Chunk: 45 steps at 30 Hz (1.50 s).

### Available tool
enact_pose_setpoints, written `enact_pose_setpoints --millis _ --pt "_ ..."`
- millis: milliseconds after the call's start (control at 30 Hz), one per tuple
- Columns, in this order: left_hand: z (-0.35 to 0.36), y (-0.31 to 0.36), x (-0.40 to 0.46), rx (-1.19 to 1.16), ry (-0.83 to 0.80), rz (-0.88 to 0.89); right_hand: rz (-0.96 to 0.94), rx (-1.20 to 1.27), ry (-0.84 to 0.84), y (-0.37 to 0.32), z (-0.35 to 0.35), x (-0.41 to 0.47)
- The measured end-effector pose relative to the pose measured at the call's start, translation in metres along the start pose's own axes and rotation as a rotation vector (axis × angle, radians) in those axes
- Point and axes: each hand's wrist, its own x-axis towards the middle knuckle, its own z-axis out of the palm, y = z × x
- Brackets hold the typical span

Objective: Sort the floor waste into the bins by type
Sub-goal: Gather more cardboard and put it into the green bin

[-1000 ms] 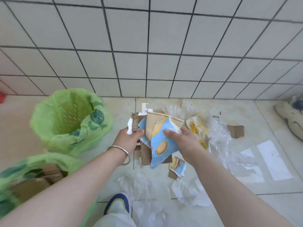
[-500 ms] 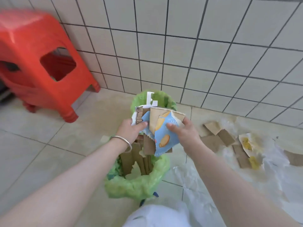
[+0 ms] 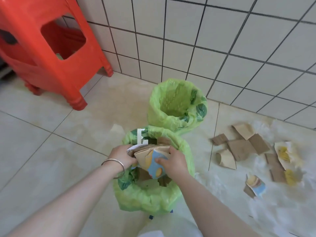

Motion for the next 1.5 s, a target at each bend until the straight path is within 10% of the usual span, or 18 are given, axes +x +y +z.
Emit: enact_pose_setpoints --millis 400,600,967,1500 --pt "0.092 0.0 0.052 0.562 -0.373 0.054 0.078 -0.794 -0.244 0.03 0.062 0.04" --pt "0.087 0.01 0.047 0.589 -0.243 0.079 -0.026 -0.814 -0.266 0.016 0.045 0.035" --pt "0.048 0.138 -0.034 0.473 0.171 0.438 -0.135 -0.279 0.283 0.012 -0.067 -0.025" --pt "0.278 0.31 -0.007 0.295 -0.338 0.547 0.481 0.577 0.557 0.226 -0.208 0.006"
